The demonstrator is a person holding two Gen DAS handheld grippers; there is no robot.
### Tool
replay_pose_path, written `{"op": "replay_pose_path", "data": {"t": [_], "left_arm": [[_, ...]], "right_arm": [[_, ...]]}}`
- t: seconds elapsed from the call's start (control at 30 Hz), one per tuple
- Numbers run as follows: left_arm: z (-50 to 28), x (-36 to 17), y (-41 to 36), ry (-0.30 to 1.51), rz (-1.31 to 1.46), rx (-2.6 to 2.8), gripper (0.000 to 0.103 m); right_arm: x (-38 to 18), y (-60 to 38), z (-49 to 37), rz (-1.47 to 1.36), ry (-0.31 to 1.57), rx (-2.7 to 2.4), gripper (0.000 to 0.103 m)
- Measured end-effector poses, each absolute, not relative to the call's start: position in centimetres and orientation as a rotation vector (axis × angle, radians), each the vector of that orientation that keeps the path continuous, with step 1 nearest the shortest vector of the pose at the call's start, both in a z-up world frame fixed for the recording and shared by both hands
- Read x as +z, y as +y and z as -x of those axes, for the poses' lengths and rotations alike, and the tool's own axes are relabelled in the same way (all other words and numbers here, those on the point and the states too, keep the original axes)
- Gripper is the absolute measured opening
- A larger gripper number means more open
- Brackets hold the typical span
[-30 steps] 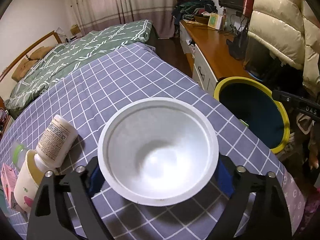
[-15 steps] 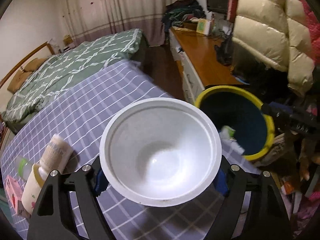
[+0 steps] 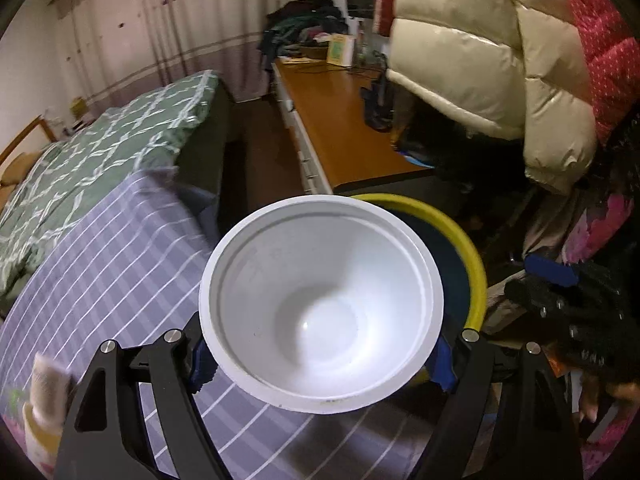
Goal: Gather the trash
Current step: 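Carry the paper bowl with the left gripper over the bin and drop it, then reach the right gripper to the white paper cup with pink heart and grasp it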
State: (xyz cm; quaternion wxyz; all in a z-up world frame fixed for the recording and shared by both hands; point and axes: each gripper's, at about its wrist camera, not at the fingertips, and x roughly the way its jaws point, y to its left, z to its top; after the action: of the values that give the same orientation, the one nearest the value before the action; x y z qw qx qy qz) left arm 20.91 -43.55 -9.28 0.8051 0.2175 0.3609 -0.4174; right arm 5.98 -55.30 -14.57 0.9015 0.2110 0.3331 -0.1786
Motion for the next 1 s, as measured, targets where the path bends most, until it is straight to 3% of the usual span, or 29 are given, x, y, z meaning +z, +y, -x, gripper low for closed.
{"op": "replay_pose_path", "data": {"t": [0.2, 0.27, 0.4, 0.67, 1.0], "left_arm": [[-21.4, -10.0, -47.9, 0.762, -0.485, -0.923, 0.08], [-21.5, -10.3, -48.8, 0.757, -0.5, -0.921, 0.093], [-22.3, -9.5, -48.0, 0.787, -0.439, -0.907, 0.094], [-18.7, -2.5, -34.8, 0.648, -0.245, -0.837, 0.097], [-15.7, -1.8, -16.5, 0.644, -0.104, -0.539, 0.098]], "right_arm": [[-14.2, -55.8, -4.7, -0.44, 0.682, -0.393, 0.052], [-14.2, -55.9, -4.5, -0.443, 0.682, -0.395, 0.052], [-14.1, -55.7, -4.3, -0.443, 0.681, -0.387, 0.052], [-13.9, -54.3, -5.4, -0.433, 0.682, -0.334, 0.052], [-13.1, -48.9, -7.9, -0.376, 0.699, -0.214, 0.052]]}}
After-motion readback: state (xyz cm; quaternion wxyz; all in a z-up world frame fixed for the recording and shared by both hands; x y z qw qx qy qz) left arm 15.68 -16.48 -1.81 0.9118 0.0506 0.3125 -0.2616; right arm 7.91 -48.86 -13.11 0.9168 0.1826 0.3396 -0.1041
